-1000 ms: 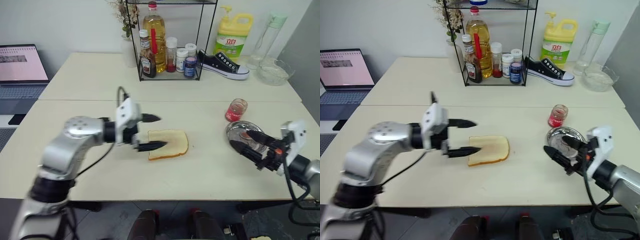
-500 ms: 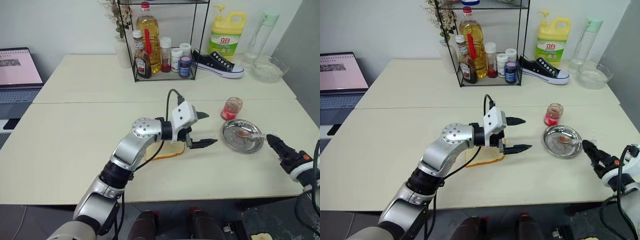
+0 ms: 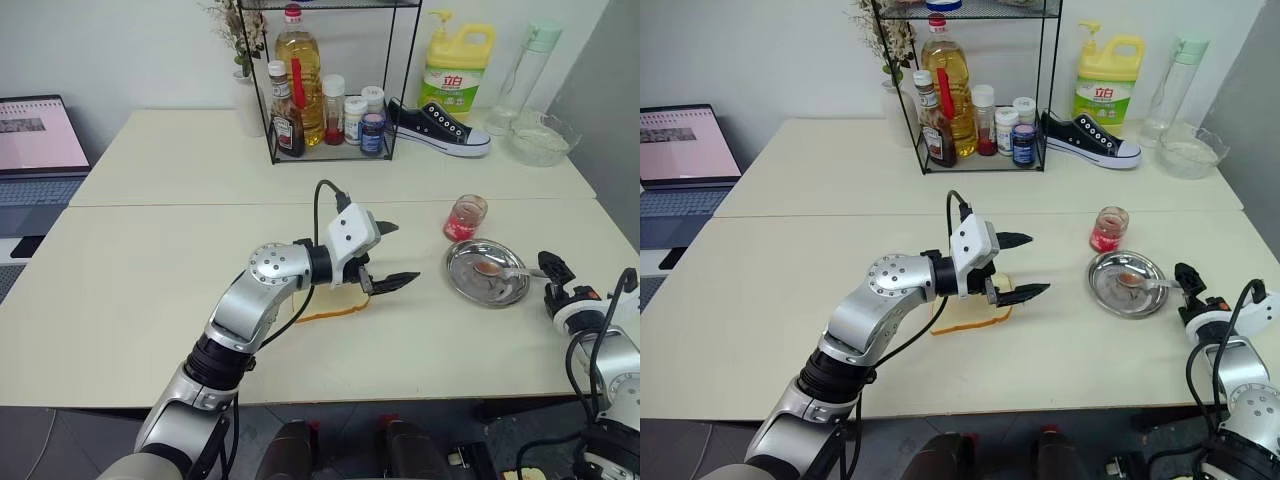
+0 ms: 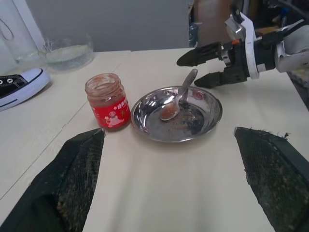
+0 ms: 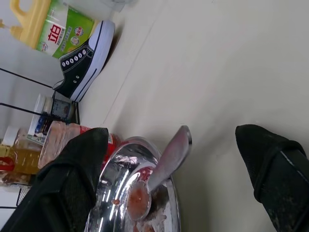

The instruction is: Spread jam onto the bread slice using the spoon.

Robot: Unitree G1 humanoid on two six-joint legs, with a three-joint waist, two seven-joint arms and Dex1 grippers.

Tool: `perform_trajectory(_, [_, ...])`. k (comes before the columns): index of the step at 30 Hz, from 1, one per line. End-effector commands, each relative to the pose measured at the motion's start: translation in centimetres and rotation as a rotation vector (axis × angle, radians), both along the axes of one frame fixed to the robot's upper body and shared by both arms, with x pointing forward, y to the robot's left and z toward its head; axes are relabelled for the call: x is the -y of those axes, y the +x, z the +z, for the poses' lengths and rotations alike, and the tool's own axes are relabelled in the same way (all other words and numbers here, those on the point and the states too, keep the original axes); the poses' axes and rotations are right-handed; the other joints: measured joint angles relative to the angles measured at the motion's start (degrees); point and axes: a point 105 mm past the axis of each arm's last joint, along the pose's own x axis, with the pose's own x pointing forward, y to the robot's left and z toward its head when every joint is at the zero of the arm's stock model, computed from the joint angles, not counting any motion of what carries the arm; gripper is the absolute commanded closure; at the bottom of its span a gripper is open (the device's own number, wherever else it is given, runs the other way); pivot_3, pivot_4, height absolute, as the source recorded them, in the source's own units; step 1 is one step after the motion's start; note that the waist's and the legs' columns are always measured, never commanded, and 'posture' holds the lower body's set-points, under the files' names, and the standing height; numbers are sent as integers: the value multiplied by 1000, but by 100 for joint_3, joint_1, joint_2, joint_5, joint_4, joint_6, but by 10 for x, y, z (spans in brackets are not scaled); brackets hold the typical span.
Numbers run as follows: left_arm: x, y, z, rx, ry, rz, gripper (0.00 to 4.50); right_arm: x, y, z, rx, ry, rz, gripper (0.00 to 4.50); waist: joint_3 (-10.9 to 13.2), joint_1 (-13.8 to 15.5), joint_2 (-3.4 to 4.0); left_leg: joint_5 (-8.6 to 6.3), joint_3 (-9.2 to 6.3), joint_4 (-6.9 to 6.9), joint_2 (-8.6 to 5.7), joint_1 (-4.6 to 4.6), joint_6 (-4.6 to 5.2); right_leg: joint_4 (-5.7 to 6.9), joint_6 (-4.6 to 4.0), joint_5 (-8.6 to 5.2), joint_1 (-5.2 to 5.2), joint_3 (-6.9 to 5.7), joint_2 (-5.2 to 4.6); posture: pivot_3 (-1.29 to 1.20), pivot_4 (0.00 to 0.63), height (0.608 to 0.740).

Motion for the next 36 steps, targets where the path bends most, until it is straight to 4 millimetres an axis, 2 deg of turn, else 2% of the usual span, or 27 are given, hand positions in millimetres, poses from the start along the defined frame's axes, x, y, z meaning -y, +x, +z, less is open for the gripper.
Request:
perform_trajectory(1, [1,-4,19,54,-34,-5,23,4,8,1,10,-12,-14,0,0,-5,0,0,2,0,0,0,0,0,0,0,0,1,0,0,150,740])
perform_trajectory(7, [-2,-10,14,43,0,-28,23,4,15,-3,21,-3,-25,0,0,-46,-1,0,2,0,2,2,0,0,0,0,1,0,1,0,150,740])
perform_trajectory(9, [-4,-10,13,41,8,-29,0,7,14,-6,13,-2,-43,376,0,-50,-1,0,0,0,2,2,0,0,0,0,1,1,1,0,150,740])
perform_trajectory(10, [-4,-9,13,41,13,-28,0,7,14,-8,11,-1,-46,602,0,-50,0,0,0,0,2,2,0,0,0,0,1,0,1,0,150,740])
perform_trajectory(21, [-5,-4,18,49,14,-29,0,-3,18,-2,63,24,-22,4469,-3,-80,-5,0,-5,-1,4,2,0,-2,0,0,5,1,2,0,150,740])
perform_trajectory(28, [-6,-1,19,54,7,-18,0,2,17,14,104,18,-33,4469,-2,-81,-4,0,-6,-3,4,3,0,-2,0,0,4,1,2,0,150,740])
perform_trajectory(30, [-7,0,21,55,-2,-11,0,1,18,30,141,-12,-5,4469,-2,-81,-3,0,-6,-3,4,2,0,-2,0,0,3,2,2,0,150,740])
perform_trajectory(36, [-24,8,34,74,-31,17,0,-17,22,102,261,-235,130,4469,10,-87,19,0,3,-3,3,-3,0,-1,0,0,-6,2,1,0,150,740])
